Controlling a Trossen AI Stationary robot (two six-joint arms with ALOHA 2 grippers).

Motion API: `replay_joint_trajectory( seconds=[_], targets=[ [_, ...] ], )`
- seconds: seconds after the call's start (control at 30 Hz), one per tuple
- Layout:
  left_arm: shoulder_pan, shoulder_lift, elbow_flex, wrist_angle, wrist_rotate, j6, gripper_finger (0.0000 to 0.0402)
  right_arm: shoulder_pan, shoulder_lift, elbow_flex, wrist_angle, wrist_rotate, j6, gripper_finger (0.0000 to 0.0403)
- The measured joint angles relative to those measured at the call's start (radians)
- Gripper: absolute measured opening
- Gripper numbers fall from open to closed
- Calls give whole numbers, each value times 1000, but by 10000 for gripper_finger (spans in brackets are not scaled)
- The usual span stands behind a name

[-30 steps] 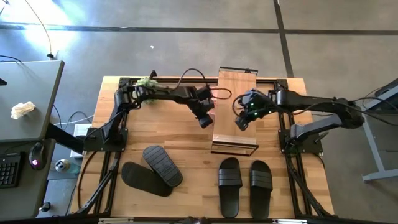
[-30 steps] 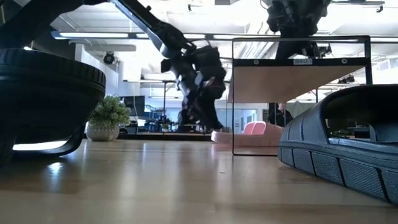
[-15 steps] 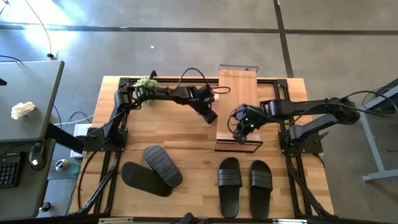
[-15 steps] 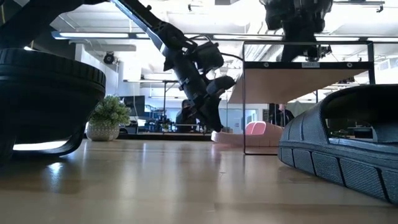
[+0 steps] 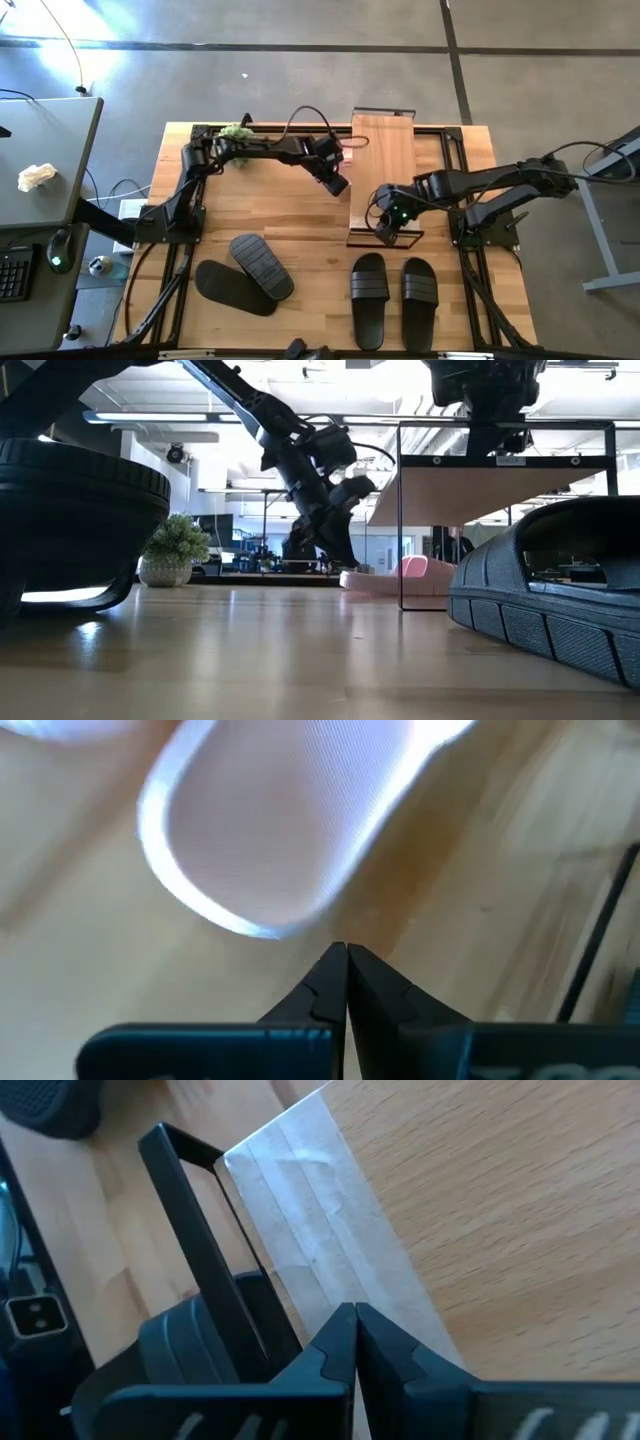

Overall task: Pick and place slides into the shelf
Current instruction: Adjust the shelf

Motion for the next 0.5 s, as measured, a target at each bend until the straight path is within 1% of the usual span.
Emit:
replay_joint_trajectory(
  seconds=[0.07, 0.3, 0.5],
  targets=[
    [21, -20, 0, -39, -1, 13, 0, 17, 0, 0, 0, -1, 10, 0],
    [88, -65, 0, -51, 14, 26, 0, 58, 0, 0, 2, 5, 39, 0],
    [125, -68, 0, -78, 36, 35, 0, 88, 0, 0, 4, -6, 47, 0]
  ],
)
